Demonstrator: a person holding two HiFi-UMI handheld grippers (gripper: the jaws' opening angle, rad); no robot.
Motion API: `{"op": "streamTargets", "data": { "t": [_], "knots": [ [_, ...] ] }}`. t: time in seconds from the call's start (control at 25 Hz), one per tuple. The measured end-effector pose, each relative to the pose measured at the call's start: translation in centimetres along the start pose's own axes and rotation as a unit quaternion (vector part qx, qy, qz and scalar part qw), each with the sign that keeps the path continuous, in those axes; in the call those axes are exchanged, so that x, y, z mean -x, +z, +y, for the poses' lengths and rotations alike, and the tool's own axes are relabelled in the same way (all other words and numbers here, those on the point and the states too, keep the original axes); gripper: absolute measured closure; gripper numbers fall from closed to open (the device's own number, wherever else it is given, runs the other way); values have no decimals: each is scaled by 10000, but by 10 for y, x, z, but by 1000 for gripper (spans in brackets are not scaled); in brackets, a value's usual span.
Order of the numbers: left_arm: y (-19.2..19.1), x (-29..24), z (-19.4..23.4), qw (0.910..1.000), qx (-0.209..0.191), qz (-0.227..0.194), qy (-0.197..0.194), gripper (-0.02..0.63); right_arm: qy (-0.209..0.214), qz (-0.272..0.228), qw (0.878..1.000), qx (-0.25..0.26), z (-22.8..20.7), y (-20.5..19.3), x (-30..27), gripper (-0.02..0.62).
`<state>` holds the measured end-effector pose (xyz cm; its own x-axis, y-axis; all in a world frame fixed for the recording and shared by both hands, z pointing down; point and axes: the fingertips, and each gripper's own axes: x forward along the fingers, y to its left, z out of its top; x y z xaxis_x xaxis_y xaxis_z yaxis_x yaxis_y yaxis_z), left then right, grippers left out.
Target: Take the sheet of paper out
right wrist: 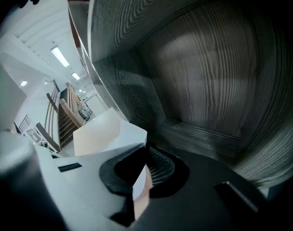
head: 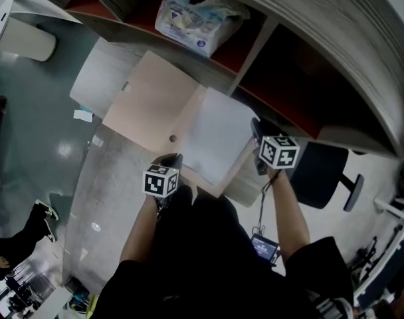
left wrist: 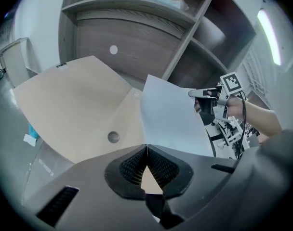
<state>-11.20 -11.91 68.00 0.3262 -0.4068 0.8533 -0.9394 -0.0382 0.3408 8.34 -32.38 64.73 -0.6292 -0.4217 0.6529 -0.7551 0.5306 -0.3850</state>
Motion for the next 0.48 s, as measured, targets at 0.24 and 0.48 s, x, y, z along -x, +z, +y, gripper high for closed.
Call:
{"op": "streamTargets", "data": {
  "t": [0.24,0.48],
  "knots": [
    [2,11,-4,9996,145,-239,20,563,45,-165,9997,161,12,9,9,580],
    [9,21,-10,9986,253,-426,-169,563,36,-324,9994,104,22,13,22,580]
  ]
}}
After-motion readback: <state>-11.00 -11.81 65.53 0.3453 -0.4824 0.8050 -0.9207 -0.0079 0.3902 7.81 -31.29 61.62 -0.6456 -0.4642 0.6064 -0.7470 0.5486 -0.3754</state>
